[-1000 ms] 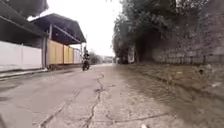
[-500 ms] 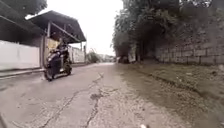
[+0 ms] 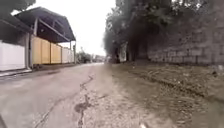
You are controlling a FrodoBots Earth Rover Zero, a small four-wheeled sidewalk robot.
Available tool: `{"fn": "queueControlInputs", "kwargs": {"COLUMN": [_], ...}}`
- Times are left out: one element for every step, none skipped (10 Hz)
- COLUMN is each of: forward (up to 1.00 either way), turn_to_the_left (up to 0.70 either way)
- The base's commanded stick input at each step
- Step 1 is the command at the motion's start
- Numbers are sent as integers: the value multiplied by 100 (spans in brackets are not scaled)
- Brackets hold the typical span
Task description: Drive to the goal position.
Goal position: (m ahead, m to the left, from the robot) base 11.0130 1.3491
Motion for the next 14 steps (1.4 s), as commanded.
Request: {"fn": "queueControlInputs", "kwargs": {"forward": [70, 70, 70, 70, 70, 70, 70, 70, 70, 70, 70, 70, 70, 77], "turn_to_the_left": [0, 0, 0, 0, 0, 9, 34, 35, 0, 0, 0, 0, 0, 0]}}
